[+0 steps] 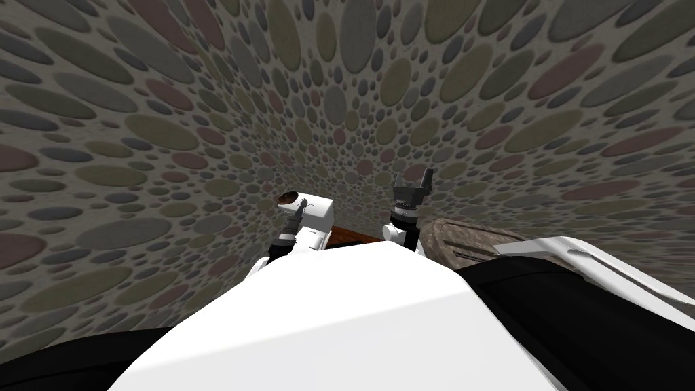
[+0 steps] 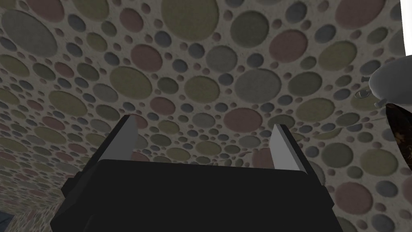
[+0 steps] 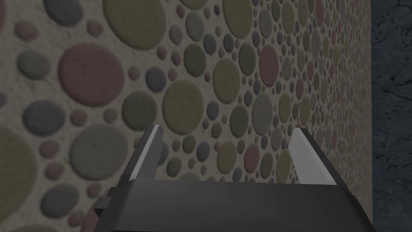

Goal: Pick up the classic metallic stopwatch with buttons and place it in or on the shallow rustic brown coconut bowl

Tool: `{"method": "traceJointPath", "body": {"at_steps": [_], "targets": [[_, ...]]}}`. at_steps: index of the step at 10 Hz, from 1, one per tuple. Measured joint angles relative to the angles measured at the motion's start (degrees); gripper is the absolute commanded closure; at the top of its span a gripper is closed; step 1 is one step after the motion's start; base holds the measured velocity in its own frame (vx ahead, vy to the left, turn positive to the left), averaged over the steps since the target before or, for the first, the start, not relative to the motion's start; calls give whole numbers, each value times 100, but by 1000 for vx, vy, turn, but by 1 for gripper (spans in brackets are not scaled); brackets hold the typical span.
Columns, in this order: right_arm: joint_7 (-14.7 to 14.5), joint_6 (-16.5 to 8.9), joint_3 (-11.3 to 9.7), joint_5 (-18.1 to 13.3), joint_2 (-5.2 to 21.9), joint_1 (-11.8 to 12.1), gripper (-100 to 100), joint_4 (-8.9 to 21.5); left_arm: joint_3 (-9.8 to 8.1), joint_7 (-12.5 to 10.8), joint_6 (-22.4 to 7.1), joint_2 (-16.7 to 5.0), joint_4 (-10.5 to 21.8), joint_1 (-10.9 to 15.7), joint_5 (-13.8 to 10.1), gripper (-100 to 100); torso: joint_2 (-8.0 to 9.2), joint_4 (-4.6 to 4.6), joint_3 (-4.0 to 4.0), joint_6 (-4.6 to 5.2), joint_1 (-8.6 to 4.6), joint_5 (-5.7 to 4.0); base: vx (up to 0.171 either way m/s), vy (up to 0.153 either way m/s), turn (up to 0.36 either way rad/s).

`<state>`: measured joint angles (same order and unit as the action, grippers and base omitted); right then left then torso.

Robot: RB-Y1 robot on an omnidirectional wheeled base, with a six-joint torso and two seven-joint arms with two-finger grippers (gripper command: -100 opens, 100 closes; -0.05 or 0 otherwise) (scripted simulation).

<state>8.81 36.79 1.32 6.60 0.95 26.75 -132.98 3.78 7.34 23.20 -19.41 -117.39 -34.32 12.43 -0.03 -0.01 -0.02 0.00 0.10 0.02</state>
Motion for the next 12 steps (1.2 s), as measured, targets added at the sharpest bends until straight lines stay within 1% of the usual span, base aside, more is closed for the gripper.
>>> {"method": "traceJointPath", "body": {"at_steps": [2, 3, 4, 5, 7, 8, 9, 10, 12], "targets": [[0, 0, 0, 0, 0, 0, 0, 0, -6, 95, -48, -256, 262, -143, 118, -100, -1, 0, -1, -1, -3, 0, 11, 9, -121], [0, 0, 0, 0, 0, 0, 0, 0, 5, 148, -103, -373, 431, -136, 186, -100, -2, 0, -1, 1, -4, 0, 11, 5, -118], [0, 0, 0, 0, 0, 0, 0, 0, -42, 180, -84, -536, 593, -214, 222, -100, -1, 0, -1, -2, -4, -1, 11, 0, -121], [0, 0, 0, 0, 0, 0, 0, 0, -41, 222, -122, -662, 702, -254, 286, -100, -2, 0, -1, 0, -7, -1, 12, -3, -126], [0, 0, 0, 0, 0, 0, 0, 0, -91, 263, -276, -993, 864, -330, 381, -100, -3, 0, -1, -1, -10, -2, 14, -10, -116], [0, 0, 0, 0, 0, 0, 0, 0, -112, 293, -325, -1130, 1015, -321, 435, -100, -4, 0, -2, 0, -11, -2, 13, -18, -150], [0, 0, 0, 0, 0, 0, 0, 0, -130, 306, -394, -1299, 1198, -236, 479, -100, -5, -1, -3, 1, -13, -3, 15, -23, -162], [0, 0, 0, 0, 0, 0, 0, 0, -191, 286, -457, -1517, 1301, -240, 500, -100, -5, -1, -3, 0, -15, -4, 17, -26, -160], [0, 0, 0, 0, 0, 0, 0, 0, -271, 310, -583, -1846, 1488, -255, 587, -100, -6, -1, -3, -1, -17, -4, 15, -26, -144]]}}
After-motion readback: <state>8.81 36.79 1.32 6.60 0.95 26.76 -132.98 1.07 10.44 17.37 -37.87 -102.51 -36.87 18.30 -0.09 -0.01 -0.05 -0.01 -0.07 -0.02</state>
